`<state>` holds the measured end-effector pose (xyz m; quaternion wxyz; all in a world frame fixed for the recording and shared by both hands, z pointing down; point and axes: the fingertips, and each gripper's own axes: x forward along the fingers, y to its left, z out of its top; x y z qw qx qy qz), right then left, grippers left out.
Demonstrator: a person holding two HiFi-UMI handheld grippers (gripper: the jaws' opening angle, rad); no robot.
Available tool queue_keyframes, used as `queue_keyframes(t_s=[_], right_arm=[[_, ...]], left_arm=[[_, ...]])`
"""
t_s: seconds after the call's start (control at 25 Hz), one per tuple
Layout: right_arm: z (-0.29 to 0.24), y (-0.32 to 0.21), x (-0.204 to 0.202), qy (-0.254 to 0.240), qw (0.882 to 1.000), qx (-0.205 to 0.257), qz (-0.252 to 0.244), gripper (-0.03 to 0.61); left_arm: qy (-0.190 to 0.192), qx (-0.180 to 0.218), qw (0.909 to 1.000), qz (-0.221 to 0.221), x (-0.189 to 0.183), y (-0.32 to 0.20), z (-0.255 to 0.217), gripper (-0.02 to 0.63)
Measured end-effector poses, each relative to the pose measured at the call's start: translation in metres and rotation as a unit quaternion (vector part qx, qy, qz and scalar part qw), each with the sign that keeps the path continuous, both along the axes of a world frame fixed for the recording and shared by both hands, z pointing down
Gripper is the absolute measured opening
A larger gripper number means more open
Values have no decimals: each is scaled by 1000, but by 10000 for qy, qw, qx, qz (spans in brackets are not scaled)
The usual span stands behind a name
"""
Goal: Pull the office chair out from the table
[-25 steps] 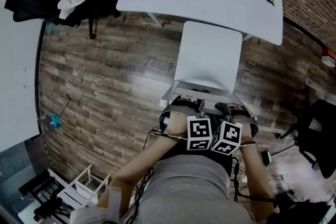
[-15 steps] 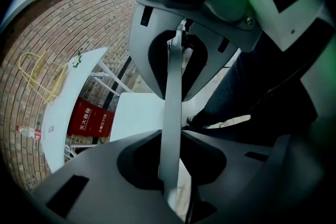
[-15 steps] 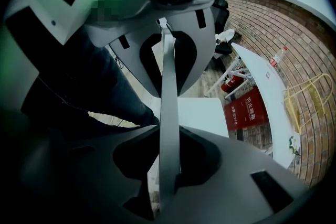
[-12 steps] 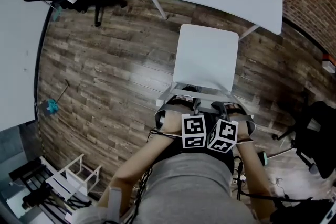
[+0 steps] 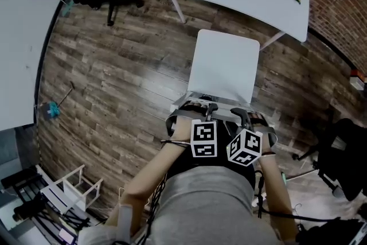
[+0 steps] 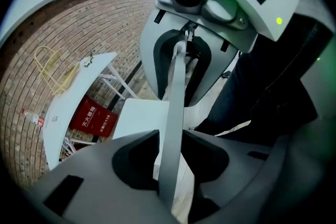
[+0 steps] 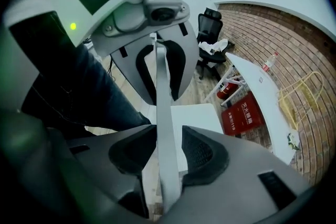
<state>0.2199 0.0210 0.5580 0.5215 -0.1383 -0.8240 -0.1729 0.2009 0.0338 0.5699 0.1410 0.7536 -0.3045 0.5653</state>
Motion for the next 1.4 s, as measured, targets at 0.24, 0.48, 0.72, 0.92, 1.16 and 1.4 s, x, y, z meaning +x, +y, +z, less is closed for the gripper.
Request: queue_keyframes(t_s=[0.24, 0.48, 0.72, 0.92, 1.16, 1.4], right_arm=[[-41, 9, -16, -593, 9939, -913, 188, 169], [-108, -38, -27, -1579, 9681, -1469, 1276, 167], [-169, -101, -43, -3255, 8940, -1520, 2679, 56], [-210, -129, -48, -4257, 8210, -1482, 3503, 27], [-239, -141, -56, -4691, 7974, -1036, 3652, 20], [-247, -138, -61, -4773, 7929, -1006, 3651, 15]], left_arm=[[1387, 288, 9877, -657, 9, -2, -44, 156], [2345, 1191, 9509, -1629, -16, -29, -109, 85], [2613, 2544, 8986, -2440, -54, -75, -181, 26], [2696, 3333, 8596, -2781, -68, -102, -230, 17], [2617, 4123, 8031, -3415, -89, -111, -262, 15], [2461, 4153, 7944, -3687, -97, -111, -259, 15]])
